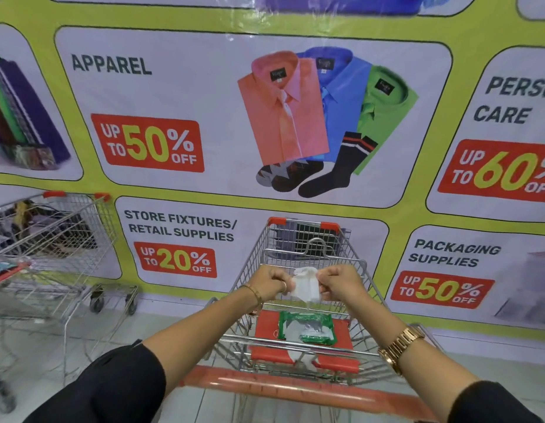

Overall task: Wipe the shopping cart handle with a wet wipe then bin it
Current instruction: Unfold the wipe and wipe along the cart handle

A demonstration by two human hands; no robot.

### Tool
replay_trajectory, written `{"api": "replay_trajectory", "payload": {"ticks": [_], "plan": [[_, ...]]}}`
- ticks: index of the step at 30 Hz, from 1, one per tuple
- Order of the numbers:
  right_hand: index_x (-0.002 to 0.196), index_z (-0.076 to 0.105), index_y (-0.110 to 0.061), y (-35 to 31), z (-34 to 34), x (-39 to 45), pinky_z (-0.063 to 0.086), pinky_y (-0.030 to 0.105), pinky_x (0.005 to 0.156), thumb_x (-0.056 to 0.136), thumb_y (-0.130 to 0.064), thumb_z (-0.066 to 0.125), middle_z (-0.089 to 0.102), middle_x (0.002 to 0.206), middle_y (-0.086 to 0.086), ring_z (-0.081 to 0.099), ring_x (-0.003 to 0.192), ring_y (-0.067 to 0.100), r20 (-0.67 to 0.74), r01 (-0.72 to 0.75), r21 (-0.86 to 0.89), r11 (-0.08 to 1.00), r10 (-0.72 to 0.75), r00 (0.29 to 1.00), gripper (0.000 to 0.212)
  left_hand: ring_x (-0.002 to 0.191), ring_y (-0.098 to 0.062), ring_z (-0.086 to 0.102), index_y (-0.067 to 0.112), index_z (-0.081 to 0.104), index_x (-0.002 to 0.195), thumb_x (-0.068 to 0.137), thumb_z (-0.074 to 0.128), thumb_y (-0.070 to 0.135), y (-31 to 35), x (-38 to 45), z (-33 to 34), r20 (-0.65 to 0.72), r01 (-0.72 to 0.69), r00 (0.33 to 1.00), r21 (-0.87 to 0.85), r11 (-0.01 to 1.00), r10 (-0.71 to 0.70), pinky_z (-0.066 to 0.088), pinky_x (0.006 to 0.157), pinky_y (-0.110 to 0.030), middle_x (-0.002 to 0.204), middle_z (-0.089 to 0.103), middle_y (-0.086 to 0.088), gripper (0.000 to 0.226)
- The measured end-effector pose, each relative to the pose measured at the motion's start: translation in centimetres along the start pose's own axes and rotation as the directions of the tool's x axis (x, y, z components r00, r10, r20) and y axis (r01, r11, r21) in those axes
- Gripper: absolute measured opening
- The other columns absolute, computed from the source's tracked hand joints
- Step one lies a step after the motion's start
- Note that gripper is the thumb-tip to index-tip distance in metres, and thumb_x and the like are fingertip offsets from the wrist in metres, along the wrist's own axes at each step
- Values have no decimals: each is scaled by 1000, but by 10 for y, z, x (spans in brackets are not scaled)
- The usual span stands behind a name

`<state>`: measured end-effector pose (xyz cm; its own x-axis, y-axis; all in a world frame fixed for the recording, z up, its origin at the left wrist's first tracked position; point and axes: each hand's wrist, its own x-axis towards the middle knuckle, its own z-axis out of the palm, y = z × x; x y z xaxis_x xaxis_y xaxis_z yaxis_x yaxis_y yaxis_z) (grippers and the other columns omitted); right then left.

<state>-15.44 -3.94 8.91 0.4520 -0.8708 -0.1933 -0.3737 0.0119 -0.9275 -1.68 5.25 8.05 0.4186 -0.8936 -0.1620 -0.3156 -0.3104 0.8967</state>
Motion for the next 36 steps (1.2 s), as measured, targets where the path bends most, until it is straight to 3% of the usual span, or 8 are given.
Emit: {"api": "replay_trajectory", "payload": {"ticks": [5, 10, 13, 16, 22, 26, 30, 36], "plan": [[70, 64, -6, -7, -3, -28, 49, 31, 49, 88, -5, 53, 58, 57, 8, 52, 48, 18, -51, 62, -102, 993, -68, 996, 21, 57, -7, 51, 17, 56, 55, 81, 52, -8, -2, -22, -18, -122, -25, 992, 67, 997, 33, 40, 40, -8, 63, 58, 2, 36], [62, 61, -17, -6, -21, -49, 50, 36, 59, 87, -9, 49, 61, 71, 4, 56, 65, 24, -175, 135, -309, 941, -196, 965, 29, 66, -13, 61, 19, 58, 53, 78, 67, 0, -5, -41, -46, -249, -107, 959, 132, 985, 138, 55, 78, -29, 66, 65, -6, 33], [56, 56, -23, 1, -30, -59, 40, 26, 59, 88, -14, 54, 62, 79, 0, 56, 74, 19, -157, 184, -338, 923, -248, 956, 34, 61, -3, 59, 10, 68, 62, 78, 69, 4, -5, -51, -56, -221, -153, 956, 196, 969, 196, 56, 74, -24, 67, 69, -6, 17], [75, 67, -13, 6, -31, -73, 38, 23, 53, 89, -17, 55, 68, 91, 6, 54, 64, 13, -115, 229, -458, 859, -313, 943, 19, 62, -5, 59, 2, 74, 83, 80, 68, 9, -3, -67, -58, -148, -224, 941, 403, 887, 305, 48, 60, -10, 83, 75, -12, 10], [92, 70, -10, 18, -33, -89, 42, 29, 69, 89, -17, 55, 72, 95, 8, 55, 75, 14, -28, 350, -639, 685, -476, 879, 17, 82, -15, 69, 10, 75, 94, 83, 65, 15, -4, -93, -57, 3, -275, 927, 685, 675, 374, 52, 73, -21, 93, 76, -7, 16], [92, 69, -17, 38, -36, -109, 42, 33, 82, 89, -21, 53, 72, 91, 1, 58, 81, 16, 60, 418, -709, 568, -542, 838, 17, 78, -8, 65, 15, 75, 96, 84, 64, 15, -17, -113, -49, 77, -321, 918, 720, 616, 388, 55, 79, -22, 94, 77, -2, 16], [100, 64, -27, 59, -45, -135, 27, 35, 94, 92, -30, 44, 65, 103, -10, 51, 104, 16, 257, 455, -835, 309, -513, 819, 22, 90, -7, 65, 23, 74, 96, 83, 63, 17, -34, -137, -41, 183, -359, 918, 760, 542, 351, 45, 100, -34, 97, 75, 7, 18], [111, 61, -30, 78, -52, -157, 26, 37, 99, 93, -36, 41, 63, 116, -7, 49, 113, 19, 368, 499, -842, 207, -457, 810, 28, 98, -14, 63, 25, 73, 100, 83, 57, 17, -46, -164, -11, 190, -333, 927, 815, 474, 324, 49, 87, -27, 101, 73, 5, 25]]}}
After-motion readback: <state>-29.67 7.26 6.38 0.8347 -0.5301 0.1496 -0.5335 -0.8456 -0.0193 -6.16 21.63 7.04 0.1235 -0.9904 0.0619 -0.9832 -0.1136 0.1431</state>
